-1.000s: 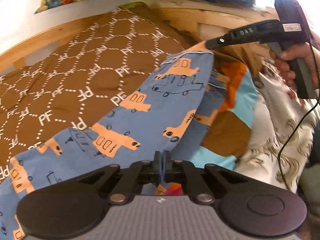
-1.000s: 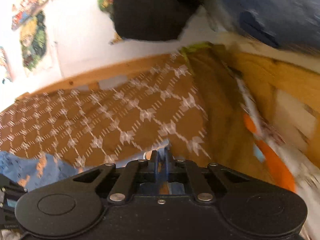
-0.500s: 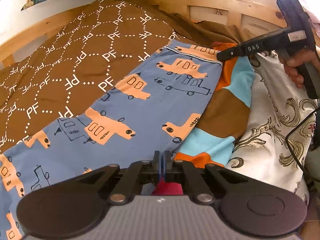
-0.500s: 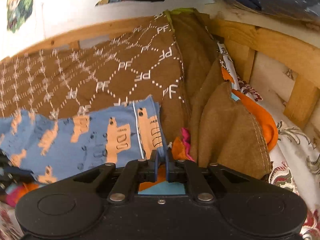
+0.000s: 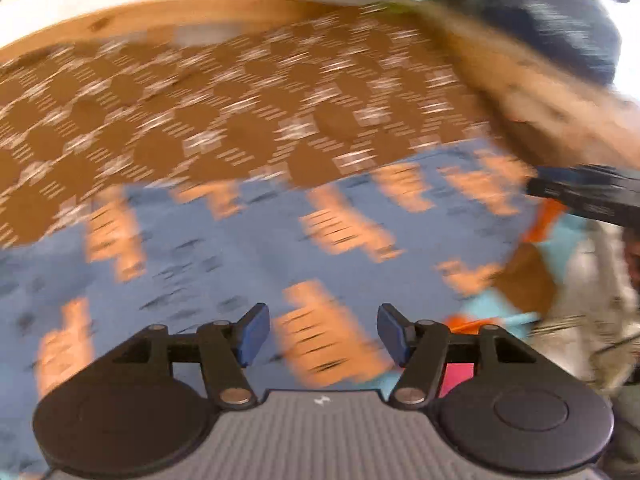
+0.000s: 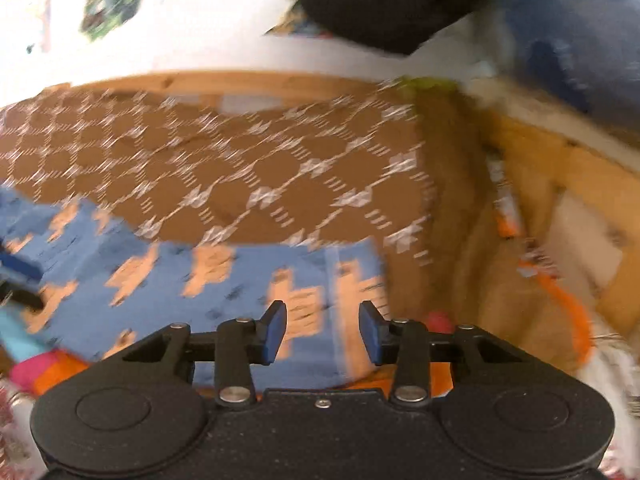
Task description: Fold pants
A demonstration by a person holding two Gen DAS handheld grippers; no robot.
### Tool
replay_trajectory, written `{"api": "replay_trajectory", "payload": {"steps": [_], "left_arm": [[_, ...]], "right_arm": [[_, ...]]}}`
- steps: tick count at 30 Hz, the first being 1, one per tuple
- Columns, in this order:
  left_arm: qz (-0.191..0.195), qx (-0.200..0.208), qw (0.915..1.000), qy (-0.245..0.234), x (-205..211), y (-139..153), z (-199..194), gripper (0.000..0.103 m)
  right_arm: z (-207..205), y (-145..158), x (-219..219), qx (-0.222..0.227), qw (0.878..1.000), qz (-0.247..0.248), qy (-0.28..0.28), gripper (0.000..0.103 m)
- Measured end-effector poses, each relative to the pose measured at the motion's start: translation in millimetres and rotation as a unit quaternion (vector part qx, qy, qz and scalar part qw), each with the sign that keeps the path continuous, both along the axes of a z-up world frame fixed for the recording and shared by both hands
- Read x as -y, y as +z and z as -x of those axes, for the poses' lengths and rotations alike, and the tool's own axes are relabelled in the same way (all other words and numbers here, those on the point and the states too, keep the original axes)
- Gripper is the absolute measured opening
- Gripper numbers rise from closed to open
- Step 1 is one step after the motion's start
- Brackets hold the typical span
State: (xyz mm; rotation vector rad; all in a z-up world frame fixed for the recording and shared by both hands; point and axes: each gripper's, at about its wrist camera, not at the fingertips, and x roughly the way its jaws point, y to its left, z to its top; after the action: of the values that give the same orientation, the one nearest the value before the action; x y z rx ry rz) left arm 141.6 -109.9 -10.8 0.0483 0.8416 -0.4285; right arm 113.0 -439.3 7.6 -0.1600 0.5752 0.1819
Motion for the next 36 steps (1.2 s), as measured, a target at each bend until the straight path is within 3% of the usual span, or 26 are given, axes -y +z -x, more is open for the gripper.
{"api": "replay_trajectory", "payload": {"steps": [3,6,8,10,14,16,19,23,25,26,27,28,30,34,36], "left_arm": [[-0.022,-0.014,0.9989,0.038,-27,-10,-2,0.065],[-0.040,-0.014,0.9985,0.036,-43,-9,1,0.067],[-0.048,-0.013,0.9981,0.037,-50,-1,-1,0.068],[-0.050,0.007,0.9980,0.039,-60,11,-7,0.068],[-0.078,0.046,0.9945,0.054,-71,31,-42,0.068],[-0.095,0.061,0.9922,0.053,-71,35,-70,0.067],[-0.098,0.043,0.9920,0.066,-78,31,-109,0.065],[-0.133,-0.001,0.9904,0.038,-81,13,-148,0.065],[-0.127,-0.023,0.9914,0.022,-83,5,-156,0.047],[-0.112,-0.026,0.9933,0.015,-85,4,-156,0.020],[-0.105,-0.030,0.9940,0.008,-84,4,-156,0.009],[-0.117,-0.023,0.9928,0.009,-80,4,-154,0.007],[-0.146,-0.003,0.9892,0.011,-72,2,-147,0.006],[-0.154,0.010,0.9869,0.045,-69,-1,-137,0.005],[-0.165,0.011,0.9854,0.040,-65,-3,-141,0.006]], "right_arm": [[-9,-17,-13,-0.054,0.997,0.060,0.006,0.043],[-10,-21,-16,-0.048,0.995,0.091,-0.004,0.044],[-7,-16,-15,-0.020,0.997,0.080,-0.011,0.048],[-4,-9,-14,0.007,0.998,0.055,-0.001,0.064],[-18,-11,-29,0.039,0.997,0.062,0.009,0.063],[-33,-8,-40,0.039,0.998,0.029,0.025,0.061],[-61,-4,-64,0.024,0.996,-0.019,0.079,0.061],[-102,-13,-110,-0.016,0.983,-0.018,0.183,0.061],[-114,-22,-132,-0.032,0.978,0.013,0.205,0.055],[-118,-27,-139,-0.037,0.976,0.028,0.213,0.050],[-122,-32,-146,-0.045,0.974,0.049,0.217,0.033],[-126,-37,-152,-0.050,0.973,0.073,0.213,0.011],[-130,-43,-154,-0.049,0.972,0.099,0.209,0.008],[-133,-45,-146,-0.033,0.982,0.102,0.158,0.007],[-135,-47,-138,-0.036,0.986,0.081,0.145,0.007]]}}
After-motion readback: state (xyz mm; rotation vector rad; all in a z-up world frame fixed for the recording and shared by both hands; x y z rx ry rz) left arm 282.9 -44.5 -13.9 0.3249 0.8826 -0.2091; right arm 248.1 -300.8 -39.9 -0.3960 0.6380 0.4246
